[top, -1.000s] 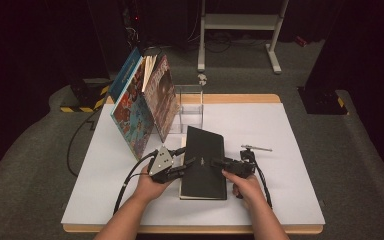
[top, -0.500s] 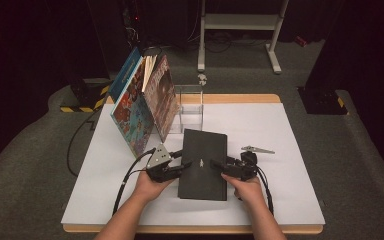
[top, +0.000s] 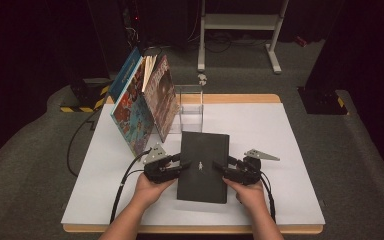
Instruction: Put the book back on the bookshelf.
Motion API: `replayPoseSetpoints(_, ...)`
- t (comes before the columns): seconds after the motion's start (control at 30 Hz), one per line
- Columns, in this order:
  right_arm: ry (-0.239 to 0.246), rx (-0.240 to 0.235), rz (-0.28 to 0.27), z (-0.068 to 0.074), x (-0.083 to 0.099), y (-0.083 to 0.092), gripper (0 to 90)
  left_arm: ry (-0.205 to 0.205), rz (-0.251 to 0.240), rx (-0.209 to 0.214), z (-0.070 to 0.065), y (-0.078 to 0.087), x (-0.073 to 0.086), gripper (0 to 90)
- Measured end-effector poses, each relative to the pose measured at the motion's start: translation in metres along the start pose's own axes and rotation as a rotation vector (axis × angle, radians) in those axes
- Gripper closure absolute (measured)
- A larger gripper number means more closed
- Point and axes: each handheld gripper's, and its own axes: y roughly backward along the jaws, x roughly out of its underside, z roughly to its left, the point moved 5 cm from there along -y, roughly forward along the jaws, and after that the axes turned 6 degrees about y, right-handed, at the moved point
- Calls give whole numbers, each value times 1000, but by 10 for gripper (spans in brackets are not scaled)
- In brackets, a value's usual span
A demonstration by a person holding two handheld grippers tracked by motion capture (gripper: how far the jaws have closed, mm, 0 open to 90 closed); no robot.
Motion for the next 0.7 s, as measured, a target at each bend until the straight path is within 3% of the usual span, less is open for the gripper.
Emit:
replayPoseSetpoints(0.17,11,-3,-8,2,0,4,281,97,-28,11,3,2,-2,598)
replayPoseSetpoints(0.33,23,-2,-12,4,0,7,292,146,-27,-4,3,2,-4,624)
replayPoseSetpoints(0.7,41,-2,-19,7,0,16,315,103,-50,-10,-9,4,-4,645)
